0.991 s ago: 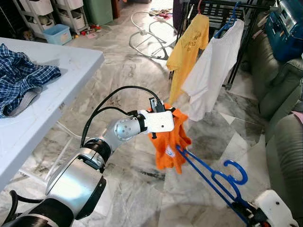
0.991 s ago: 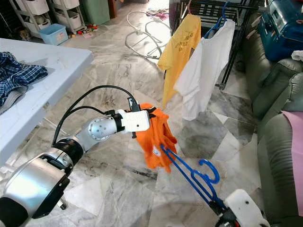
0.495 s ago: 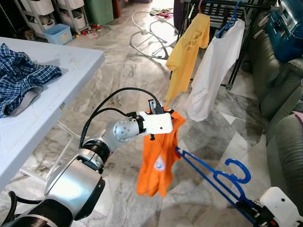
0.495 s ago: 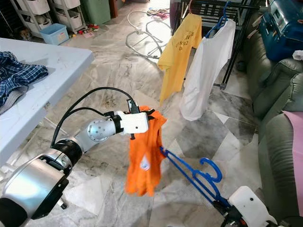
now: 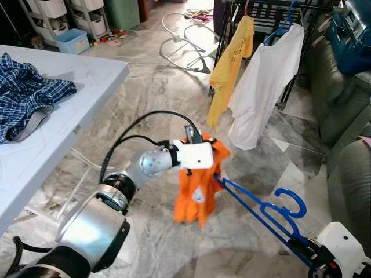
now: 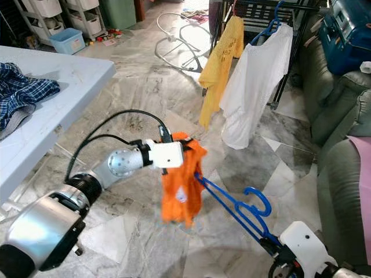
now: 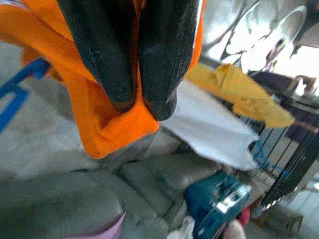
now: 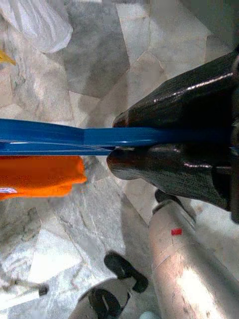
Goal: Hang hanger
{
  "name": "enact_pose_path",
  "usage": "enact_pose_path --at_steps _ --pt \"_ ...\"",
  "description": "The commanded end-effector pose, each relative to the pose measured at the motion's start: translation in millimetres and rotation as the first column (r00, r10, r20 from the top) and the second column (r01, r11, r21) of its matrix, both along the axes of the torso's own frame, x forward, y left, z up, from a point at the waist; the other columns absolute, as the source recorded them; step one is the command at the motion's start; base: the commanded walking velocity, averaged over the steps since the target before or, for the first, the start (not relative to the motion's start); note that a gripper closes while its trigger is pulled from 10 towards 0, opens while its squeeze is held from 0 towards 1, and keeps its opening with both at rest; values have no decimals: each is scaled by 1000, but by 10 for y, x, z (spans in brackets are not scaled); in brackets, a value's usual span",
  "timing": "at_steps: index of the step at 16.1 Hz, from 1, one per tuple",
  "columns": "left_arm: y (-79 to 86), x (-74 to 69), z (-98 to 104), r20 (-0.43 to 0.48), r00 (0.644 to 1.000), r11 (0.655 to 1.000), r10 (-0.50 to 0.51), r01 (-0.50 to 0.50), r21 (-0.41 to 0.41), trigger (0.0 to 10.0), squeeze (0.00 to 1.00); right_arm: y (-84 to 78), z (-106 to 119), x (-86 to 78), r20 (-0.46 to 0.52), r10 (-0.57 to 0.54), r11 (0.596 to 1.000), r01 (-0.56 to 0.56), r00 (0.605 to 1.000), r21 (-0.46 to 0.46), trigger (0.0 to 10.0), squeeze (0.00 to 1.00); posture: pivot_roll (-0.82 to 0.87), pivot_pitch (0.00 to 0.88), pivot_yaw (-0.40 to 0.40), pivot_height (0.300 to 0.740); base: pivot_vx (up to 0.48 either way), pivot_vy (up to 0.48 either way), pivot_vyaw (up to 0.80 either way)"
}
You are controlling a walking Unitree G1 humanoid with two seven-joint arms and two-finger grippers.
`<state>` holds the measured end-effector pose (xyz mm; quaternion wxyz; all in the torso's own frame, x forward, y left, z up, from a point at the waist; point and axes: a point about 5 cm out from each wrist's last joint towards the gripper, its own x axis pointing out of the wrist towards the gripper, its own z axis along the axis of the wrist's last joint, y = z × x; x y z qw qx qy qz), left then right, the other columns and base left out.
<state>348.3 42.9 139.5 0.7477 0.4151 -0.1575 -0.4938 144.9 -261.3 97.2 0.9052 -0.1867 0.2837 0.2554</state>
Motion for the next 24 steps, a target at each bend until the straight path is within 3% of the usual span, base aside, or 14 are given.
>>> enact_pose_path --at_steps 1,7,10,11,13,15,17,18,19,20,21,22,23,24 --pt "-47 -32 65 13 999 998 -47 48 -49 10000 0 -28 -1 34 27 -9 1000 9 1000 -22 10000 0 -19 121 14 740 0 0 0" --pt "-42 -164 55 3 987 979 -160 159 -128 10000 0 -25 -52 180 88 -42 999 44 995 -18 10000 0 -6 126 13 740 0 0 0" --pt "-29 -168 152 34 988 960 -152 156 -233 10000 0 -5 -229 164 62 -118 992 115 991 51 10000 0 -1 130 7 740 0 0 0" --pt "-37 -156 193 29 990 949 -141 143 -281 10000 0 -27 -298 165 54 -210 971 202 976 126 10000 0 2 130 2 740 0 0 0" --pt "-60 -175 237 42 988 931 -149 155 -330 10000 0 -83 -428 175 22 -405 880 384 914 279 10000 0 6 132 -1 740 0 0 0" --pt "-52 -186 227 37 989 925 -143 147 -352 10000 0 -124 -484 188 -10 -500 812 473 866 340 10000 0 2 133 1 740 0 0 0" --pt "-30 -189 220 18 991 915 -134 131 -382 10000 0 -206 -576 230 -74 -653 656 611 754 443 10000 0 6 136 2 740 0 0 0" --pt "-32 -196 218 15 990 913 -138 133 -386 10000 0 -226 -583 248 -90 -686 607 636 722 476 10000 0 6 135 2 740 0 0 0" --pt "-45 -206 222 10 990 904 -141 133 -405 10000 0 -244 -587 284 -128 -728 515 661 673 546 10000 0 8 137 4 740 0 0 0" --pt "-48 -207 229 10 991 901 -137 129 -415 10000 0 -235 -587 296 -144 -736 481 661 661 576 10000 0 9 138 5 740 0 0 0" --pt "-59 -208 221 1 991 900 -136 124 -417 10000 0 -202 -600 305 -160 -727 474 657 667 586 10000 0 11 138 6 740 0 0 0" --pt "-76 -226 197 2 989 906 -145 133 -402 10000 0 -132 -615 317 -166 -699 499 641 695 584 10000 0 10 139 9 740 0 0 0" --pt "-90 -246 176 5 988 910 -156 146 -388 10000 0 -38 -621 322 -170 -654 531 608 737 590 10000 0 8 139 9 740 0 0 0" --pt "-128 -271 171 12 985 909 -174 165 -384 10000 0 128 -713 248 -208 -556 608 565 804 558 10000 0 6 139 10 740 0 0 0"
